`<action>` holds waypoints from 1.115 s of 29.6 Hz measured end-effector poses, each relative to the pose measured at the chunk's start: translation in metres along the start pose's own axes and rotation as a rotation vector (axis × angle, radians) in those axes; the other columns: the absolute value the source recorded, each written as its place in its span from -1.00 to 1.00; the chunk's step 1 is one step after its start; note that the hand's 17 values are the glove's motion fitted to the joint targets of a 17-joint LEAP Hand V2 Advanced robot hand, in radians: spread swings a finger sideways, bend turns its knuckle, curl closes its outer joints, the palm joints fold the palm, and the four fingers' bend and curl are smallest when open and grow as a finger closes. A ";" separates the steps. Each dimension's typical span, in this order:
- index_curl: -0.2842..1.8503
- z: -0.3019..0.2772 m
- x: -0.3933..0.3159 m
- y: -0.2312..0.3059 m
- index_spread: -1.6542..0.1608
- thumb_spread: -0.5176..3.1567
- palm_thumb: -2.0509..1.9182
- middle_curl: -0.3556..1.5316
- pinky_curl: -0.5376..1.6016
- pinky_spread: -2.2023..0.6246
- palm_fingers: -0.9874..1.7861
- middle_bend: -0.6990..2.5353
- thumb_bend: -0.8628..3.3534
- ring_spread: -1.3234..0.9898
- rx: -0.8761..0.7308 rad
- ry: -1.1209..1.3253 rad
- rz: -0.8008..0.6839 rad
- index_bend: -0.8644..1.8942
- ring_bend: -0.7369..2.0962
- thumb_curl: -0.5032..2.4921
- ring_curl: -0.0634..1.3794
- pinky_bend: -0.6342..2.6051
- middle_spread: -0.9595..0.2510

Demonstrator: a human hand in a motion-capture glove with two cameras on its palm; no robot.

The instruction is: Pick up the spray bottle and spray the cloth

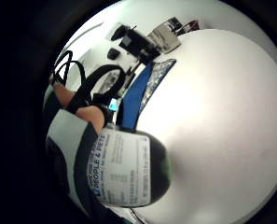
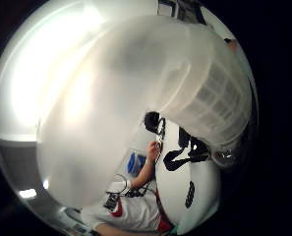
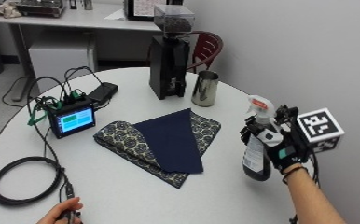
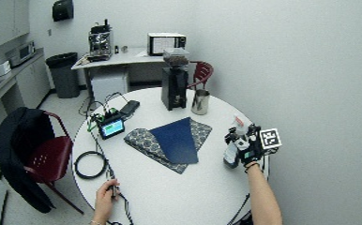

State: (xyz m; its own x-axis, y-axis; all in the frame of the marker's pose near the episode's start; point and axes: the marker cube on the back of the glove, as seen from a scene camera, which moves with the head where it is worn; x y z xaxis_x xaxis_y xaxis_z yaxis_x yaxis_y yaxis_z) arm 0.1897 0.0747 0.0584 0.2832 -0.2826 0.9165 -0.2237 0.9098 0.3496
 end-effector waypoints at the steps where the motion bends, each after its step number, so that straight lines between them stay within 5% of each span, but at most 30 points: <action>1: -0.50 -0.002 -0.009 -0.005 0.52 -0.21 0.51 -0.17 -0.19 0.60 0.56 -0.29 -0.60 0.04 -0.041 0.026 -0.007 -0.29 -0.03 -0.31 -0.38 -0.42 0.43; 10: -0.48 0.009 -0.086 -0.040 0.55 -0.19 0.49 -0.16 -0.17 0.57 0.58 -0.28 -0.60 0.04 -0.243 0.286 -0.011 -0.28 -0.01 -0.31 -0.36 -0.41 0.46; 18: -0.47 0.046 -0.050 -0.034 0.56 -0.19 0.48 -0.14 -0.17 0.56 0.58 -0.28 -0.60 0.04 -0.337 0.371 0.083 -0.28 -0.01 -0.31 -0.35 -0.40 0.46; 28: -0.46 0.021 -0.086 -0.050 0.58 -0.20 0.48 -0.14 -0.16 0.55 0.60 -0.27 -0.60 0.06 -0.190 0.393 0.002 -0.28 0.01 -0.30 -0.34 -0.40 0.47; 33: -0.45 0.039 -0.060 -0.040 0.58 -0.21 0.48 -0.13 -0.16 0.54 0.61 -0.26 -0.60 0.05 -0.249 0.413 0.058 -0.28 0.02 -0.29 -0.33 -0.40 0.47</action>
State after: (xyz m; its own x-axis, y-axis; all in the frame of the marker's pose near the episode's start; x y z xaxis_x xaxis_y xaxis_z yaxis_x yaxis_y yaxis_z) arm 0.1455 0.0433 -0.0027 0.6349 -0.1305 0.7615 -0.0342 0.9799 0.1964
